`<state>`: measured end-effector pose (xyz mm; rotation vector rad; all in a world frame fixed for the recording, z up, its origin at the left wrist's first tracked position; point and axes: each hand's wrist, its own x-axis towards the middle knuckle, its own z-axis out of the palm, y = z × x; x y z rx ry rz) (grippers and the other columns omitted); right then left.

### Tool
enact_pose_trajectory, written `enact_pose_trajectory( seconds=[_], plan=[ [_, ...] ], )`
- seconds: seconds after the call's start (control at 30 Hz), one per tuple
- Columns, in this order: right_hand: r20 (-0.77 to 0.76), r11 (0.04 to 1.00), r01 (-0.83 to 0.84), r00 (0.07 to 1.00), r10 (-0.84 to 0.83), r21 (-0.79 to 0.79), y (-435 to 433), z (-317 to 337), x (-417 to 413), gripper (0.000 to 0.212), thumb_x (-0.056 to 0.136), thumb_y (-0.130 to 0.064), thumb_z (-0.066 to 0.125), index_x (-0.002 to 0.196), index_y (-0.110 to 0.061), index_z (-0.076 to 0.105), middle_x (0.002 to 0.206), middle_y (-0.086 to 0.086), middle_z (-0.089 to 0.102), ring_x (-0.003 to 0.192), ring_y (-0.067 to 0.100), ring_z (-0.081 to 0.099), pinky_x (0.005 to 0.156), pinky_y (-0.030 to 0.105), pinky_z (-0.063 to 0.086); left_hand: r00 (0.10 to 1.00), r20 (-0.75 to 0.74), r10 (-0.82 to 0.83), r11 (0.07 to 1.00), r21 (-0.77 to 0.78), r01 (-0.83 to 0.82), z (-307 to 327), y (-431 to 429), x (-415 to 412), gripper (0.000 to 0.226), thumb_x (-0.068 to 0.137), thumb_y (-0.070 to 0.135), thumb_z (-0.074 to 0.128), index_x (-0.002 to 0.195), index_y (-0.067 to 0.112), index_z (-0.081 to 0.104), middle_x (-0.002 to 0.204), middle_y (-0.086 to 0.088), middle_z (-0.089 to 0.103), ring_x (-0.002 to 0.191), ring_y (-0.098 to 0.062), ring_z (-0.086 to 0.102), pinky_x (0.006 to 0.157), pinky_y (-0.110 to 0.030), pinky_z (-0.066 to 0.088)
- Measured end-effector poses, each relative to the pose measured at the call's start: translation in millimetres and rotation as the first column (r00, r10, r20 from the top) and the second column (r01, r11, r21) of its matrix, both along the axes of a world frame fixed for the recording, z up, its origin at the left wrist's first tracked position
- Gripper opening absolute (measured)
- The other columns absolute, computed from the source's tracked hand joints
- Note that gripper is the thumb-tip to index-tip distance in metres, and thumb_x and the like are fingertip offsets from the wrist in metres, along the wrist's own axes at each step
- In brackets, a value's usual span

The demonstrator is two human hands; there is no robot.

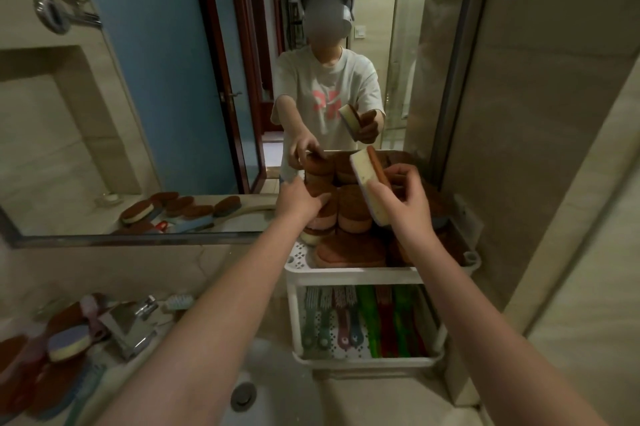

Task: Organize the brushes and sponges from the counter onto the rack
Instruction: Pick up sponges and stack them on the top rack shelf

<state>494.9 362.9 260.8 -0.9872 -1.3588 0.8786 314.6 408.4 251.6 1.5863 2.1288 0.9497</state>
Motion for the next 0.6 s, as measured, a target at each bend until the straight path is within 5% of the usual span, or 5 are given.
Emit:
enact_pose_trajectory(
  seconds=[0.17,0.3,0.4,0.5,0.6],
  plan=[
    [0.082,0.999,-0.044,0.996,0.043,0.015,1.0,-2.4,1.1,0.038,0.081,-0.039,0.071,0.111,-0.025,0.052,0.113,-0.007,0.057,0.106,0.014,0.057,0.087,0.041,0.055,0.999,0.047,-0.008,0.999,-0.044,0.010,-9.1,-4.0,-6.2,0.057,0.080,0.060,0.053,0.119,0.019,0.055,0.124,-0.009,0.054,0.110,-0.029,0.056,0.089,-0.041,0.050],
    [0.194,0.993,-0.073,0.980,0.054,0.091,-2.9,-1.5,5.6,0.038,0.081,-0.031,0.072,0.111,-0.024,0.050,0.115,-0.005,0.054,0.107,0.015,0.055,0.091,0.040,0.052,0.994,-0.084,0.070,0.980,0.190,-0.053,-10.7,-37.0,6.3,0.044,0.088,0.042,0.053,0.122,0.014,0.049,0.128,-0.009,0.041,0.120,-0.027,0.040,0.101,-0.038,0.039],
    [0.274,0.990,-0.083,0.961,0.048,0.117,-7.5,2.7,16.0,0.040,0.080,-0.026,0.071,0.112,-0.024,0.047,0.115,-0.004,0.052,0.107,0.015,0.053,0.087,0.032,0.049,0.989,-0.144,-0.038,0.939,0.332,0.085,-14.4,-67.5,19.5,0.028,0.088,0.033,0.054,0.109,0.014,0.057,0.114,-0.003,0.047,0.113,-0.020,0.041,0.091,-0.027,0.033],
    [0.363,0.988,-0.115,0.929,0.070,0.104,-16.1,7.7,31.0,0.042,0.072,-0.031,0.064,0.110,-0.024,0.047,0.116,-0.002,0.051,0.104,0.015,0.052,0.083,0.027,0.047,0.954,-0.227,-0.198,0.926,0.276,0.257,-26.9,-84.8,29.7,0.029,0.090,0.033,0.053,0.110,0.013,0.062,0.110,-0.001,0.052,0.110,-0.019,0.044,0.087,-0.024,0.035],
    [0.442,0.989,-0.133,0.892,0.091,0.064,-26.5,9.2,46.0,0.043,0.070,-0.030,0.060,0.109,-0.021,0.048,0.114,-0.002,0.050,0.099,0.014,0.051,0.074,0.021,0.043,0.880,-0.352,-0.320,0.920,0.108,0.377,-34.5,-90.0,35.0,0.040,0.093,0.039,0.045,0.124,0.016,0.058,0.128,-0.004,0.052,0.121,-0.022,0.040,0.100,-0.034,0.037]
  ],
)
